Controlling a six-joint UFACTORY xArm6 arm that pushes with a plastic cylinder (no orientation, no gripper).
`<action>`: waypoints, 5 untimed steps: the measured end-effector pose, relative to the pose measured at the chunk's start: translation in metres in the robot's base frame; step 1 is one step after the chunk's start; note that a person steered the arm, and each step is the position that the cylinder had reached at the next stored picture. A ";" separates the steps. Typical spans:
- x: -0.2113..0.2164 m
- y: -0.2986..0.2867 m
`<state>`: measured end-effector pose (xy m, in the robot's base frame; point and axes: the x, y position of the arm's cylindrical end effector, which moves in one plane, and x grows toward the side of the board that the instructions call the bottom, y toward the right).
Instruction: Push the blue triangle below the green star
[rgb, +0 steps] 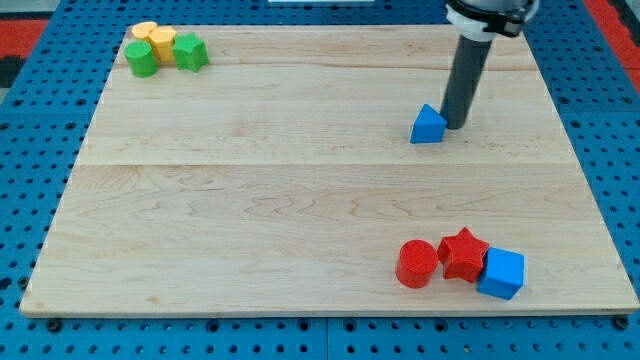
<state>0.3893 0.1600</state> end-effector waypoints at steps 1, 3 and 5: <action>0.010 -0.032; -0.024 -0.179; -0.018 -0.266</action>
<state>0.3717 -0.1059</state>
